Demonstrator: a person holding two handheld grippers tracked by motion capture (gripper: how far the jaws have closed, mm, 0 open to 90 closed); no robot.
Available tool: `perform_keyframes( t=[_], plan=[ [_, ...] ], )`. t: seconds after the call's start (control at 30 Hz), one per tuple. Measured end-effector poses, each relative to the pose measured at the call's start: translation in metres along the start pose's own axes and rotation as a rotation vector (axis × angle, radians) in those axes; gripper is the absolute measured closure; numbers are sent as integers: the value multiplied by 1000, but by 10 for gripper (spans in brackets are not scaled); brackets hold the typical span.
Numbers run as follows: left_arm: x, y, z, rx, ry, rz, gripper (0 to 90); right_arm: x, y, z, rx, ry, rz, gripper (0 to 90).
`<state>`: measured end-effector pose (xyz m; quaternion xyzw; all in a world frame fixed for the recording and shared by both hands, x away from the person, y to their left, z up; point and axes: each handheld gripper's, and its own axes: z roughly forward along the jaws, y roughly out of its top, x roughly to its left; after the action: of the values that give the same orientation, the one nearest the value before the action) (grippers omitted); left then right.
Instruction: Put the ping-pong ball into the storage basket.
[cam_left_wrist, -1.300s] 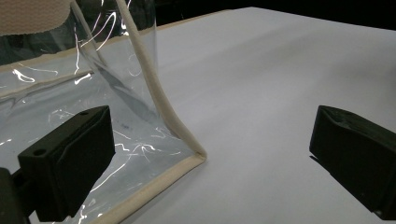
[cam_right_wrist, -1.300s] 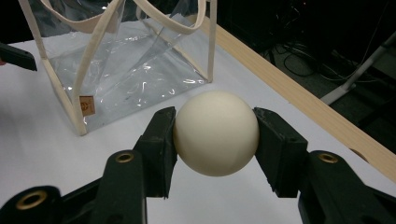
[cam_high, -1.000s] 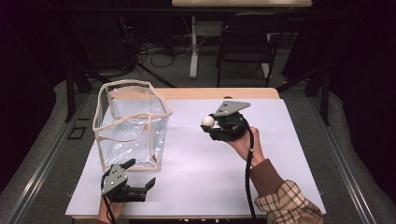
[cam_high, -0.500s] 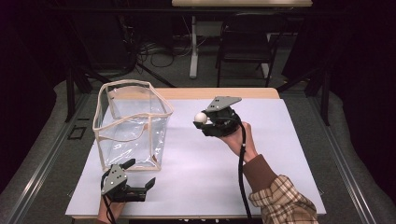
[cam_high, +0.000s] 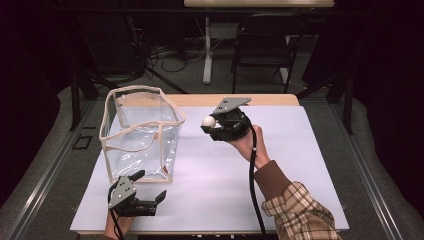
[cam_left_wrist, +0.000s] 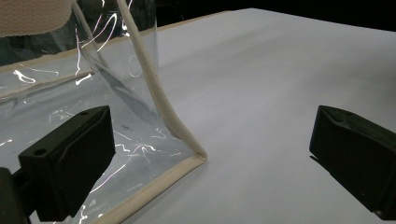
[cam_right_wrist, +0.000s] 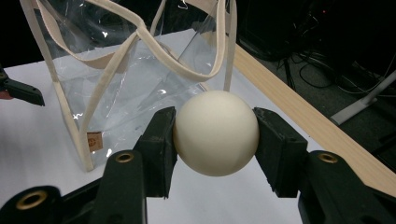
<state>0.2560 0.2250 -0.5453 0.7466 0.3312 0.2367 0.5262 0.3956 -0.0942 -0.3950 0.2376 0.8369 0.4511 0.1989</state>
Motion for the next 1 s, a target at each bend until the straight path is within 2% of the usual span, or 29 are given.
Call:
perform_keyframes(
  t=[1.0],
  plan=[
    [0,0,0,-1,-2,1,2,2,26,22,-7,8,-4,510]
  ],
)
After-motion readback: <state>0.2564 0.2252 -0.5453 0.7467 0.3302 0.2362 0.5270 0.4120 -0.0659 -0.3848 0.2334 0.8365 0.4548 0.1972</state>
